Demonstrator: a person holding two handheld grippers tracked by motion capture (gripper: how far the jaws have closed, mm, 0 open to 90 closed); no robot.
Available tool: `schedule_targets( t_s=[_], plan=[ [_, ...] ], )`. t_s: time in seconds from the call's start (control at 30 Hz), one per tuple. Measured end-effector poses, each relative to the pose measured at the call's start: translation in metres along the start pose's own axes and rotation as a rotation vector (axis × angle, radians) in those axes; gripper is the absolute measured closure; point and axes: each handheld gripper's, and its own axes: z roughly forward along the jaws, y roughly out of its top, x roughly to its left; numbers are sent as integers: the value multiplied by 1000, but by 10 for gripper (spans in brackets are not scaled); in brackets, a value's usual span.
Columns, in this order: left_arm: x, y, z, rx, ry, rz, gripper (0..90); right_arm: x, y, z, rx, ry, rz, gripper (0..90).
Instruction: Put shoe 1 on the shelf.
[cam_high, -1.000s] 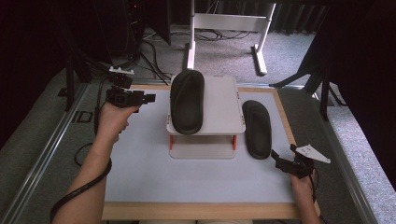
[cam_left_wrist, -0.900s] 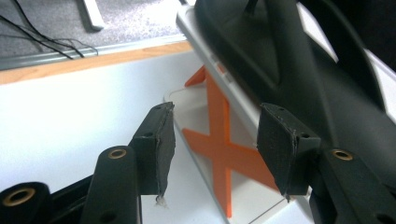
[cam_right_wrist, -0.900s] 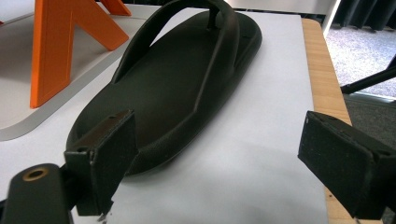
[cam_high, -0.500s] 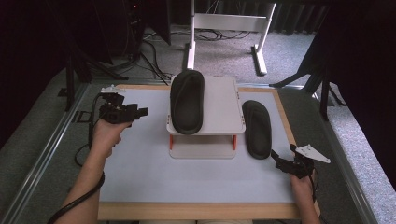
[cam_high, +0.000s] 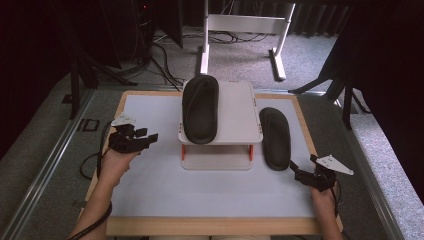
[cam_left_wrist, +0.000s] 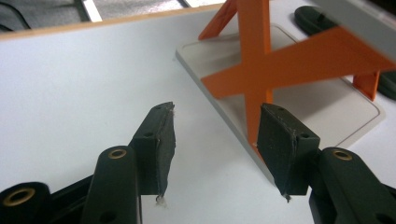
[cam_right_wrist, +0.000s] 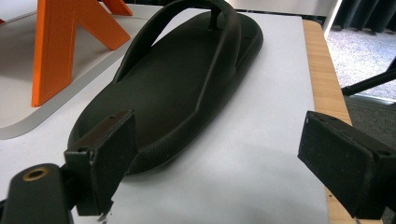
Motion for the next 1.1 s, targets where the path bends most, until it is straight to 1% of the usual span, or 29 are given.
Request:
schedule_targets(
  t_s=[0.03, 0.07, 0.13, 0.17, 0.2, 0.27, 0.33, 0.37, 0.43, 0.47, 0.53, 0.6, 0.67, 0.73, 0.77, 0.8, 0.83, 0.87, 0.9, 0.93, 0.97, 1.0, 1.03, 1.07, 1.1],
  plan=[
    [0, -4, 1, -4, -8, -2, 461, 0, 0, 0, 0, -1, 0, 112],
    [0, -7, 1, -3, 7, 2, 460, 0, 0, 0, 0, -1, 0, 112],
    [-1, -14, 2, -16, 25, 15, 460, 0, 0, 0, -1, -1, 0, 112],
    [-1, -17, 2, -19, 46, 29, 461, 0, 0, 0, 0, -1, 0, 112],
    [-1, -21, 2, -25, 50, 33, 461, 0, 0, 0, 0, -1, 0, 112],
    [-1, -28, 2, -33, 75, 37, 460, 0, 0, 0, 0, -1, 1, 112],
    [1, -35, 2, -38, 77, 26, 460, 0, 0, 0, -1, -1, 2, 112],
    [2, -38, 2, -44, 87, 18, 460, 0, 0, 0, -1, 0, 1, 112],
    [3, -44, 2, -59, 94, 8, 460, 0, 0, 0, 0, 0, -1, 112],
    [2, -48, 1, -66, 116, 7, 459, 0, 0, 0, -1, -1, -1, 112],
    [3, -54, 1, -78, 124, -5, 453, 0, 0, 0, -1, -1, -1, 112],
    [4, -60, 1, -88, 153, -10, 404, 0, 0, 0, -2, 0, -1, 112],
    [5, -67, 1, -102, 170, -28, 393, 0, 0, 0, -3, 0, -3, 112],
    [6, -74, 1, -112, 170, -41, 377, 0, 0, 0, -2, -2, -1, 112],
    [6, -77, 2, -117, 185, -43, 367, 0, 0, 0, -2, -4, -1, 112],
    [7, -80, 1, -121, 181, -43, 345, 0, 0, 0, -2, -8, -1, 112],
    [8, -84, 1, -120, 191, -45, 340, 0, 0, 0, -2, -10, 0, 112],
    [9, -87, 2, -119, 201, -56, 317, 0, 0, 0, -1, -11, 0, 112],
    [11, -91, 1, -119, 185, -70, 281, 0, 0, 0, -1, -14, 0, 112],
    [12, -94, 0, -120, 187, -74, 265, 0, 0, 0, -1, -19, -2, 112],
    [12, -98, 0, -126, 217, -71, 237, 1, 0, 0, -1, -25, -2, 112],
    [14, -100, -2, -122, 222, -70, 195, 1, 0, 0, -4, -24, -5, 112],
    [14, -103, -2, -127, 245, -68, 143, 1, 0, 0, -9, -26, -4, 112],
    [14, -106, -4, -141, 286, -59, 109, 1, 0, -1, -15, -30, 0, 112],
    [15, -109, -5, -158, 294, -56, 70, 1, 0, -1, -18, -28, 1, 112]
  ],
)
